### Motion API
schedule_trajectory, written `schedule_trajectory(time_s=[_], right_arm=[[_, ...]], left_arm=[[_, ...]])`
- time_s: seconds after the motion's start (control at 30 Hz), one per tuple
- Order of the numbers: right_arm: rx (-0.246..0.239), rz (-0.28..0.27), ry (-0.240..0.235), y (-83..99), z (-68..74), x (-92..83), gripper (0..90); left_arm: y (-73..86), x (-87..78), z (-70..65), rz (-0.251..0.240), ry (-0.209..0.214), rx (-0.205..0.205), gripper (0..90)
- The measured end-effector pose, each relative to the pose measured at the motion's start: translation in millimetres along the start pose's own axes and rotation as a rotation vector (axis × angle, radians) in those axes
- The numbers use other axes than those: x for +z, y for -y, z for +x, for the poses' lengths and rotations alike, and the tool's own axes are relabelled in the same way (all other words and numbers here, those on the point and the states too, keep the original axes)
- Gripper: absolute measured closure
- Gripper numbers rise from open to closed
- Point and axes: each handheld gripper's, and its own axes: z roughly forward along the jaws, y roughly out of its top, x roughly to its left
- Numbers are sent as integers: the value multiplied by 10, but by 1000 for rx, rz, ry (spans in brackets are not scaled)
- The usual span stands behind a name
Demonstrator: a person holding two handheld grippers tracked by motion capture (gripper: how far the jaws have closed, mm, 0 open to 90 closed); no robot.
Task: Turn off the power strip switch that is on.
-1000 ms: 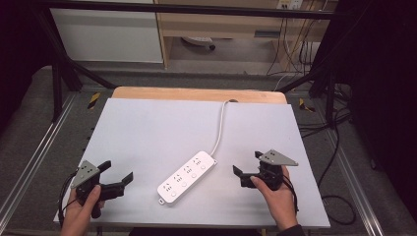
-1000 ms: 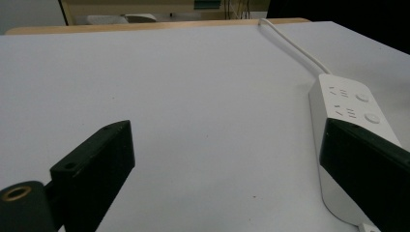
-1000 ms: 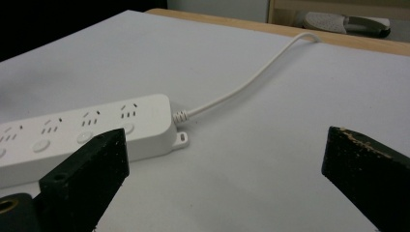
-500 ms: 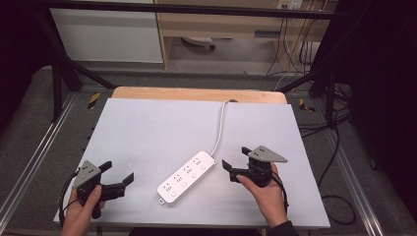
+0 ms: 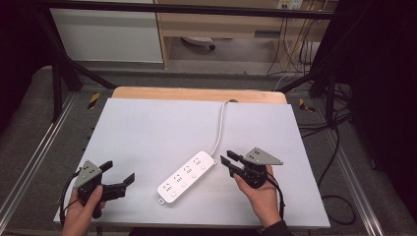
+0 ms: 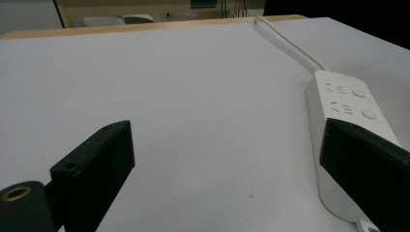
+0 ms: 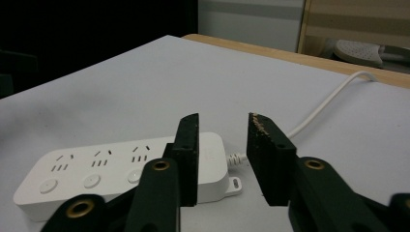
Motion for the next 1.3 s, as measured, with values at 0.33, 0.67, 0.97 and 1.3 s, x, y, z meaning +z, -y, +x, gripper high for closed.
schedule_trajectory(time_s=[0.33, 0.67, 0.97, 1.3], right_arm=[[-52, 42, 10, 78, 119, 88, 890], [-44, 16, -46, 33, 187, 146, 900], [-26, 29, -109, 58, 353, 325, 900], [-4, 82, -162, 149, 497, 444, 900]], left_arm=[[3, 13, -15, 6, -22, 7, 50], [25, 24, -3, 21, -35, 19, 50], [15, 14, 2, 12, -25, 16, 50], [0, -8, -13, 2, -9, 16, 49]])
